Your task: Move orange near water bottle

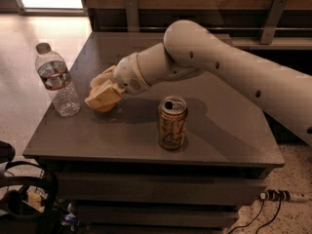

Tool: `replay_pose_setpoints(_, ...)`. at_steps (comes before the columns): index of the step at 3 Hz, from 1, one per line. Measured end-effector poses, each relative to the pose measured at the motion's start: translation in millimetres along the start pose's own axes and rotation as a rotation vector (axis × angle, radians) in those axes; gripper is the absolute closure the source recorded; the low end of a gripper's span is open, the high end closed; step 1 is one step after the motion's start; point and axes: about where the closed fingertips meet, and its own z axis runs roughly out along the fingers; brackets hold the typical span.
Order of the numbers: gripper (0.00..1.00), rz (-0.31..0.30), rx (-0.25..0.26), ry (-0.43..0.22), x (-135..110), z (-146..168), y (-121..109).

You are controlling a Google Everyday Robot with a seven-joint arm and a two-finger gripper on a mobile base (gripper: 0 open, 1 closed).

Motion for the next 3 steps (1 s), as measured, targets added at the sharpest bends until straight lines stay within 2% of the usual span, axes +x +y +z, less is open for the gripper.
replay_pose_setpoints(1,0.90,-0.001,-0.003,-0.001,2.2,2.8,1.6)
replay_pose_setpoints(3,0.42,-0.005,-0.010,-0.001,0.1,6.1,4.1)
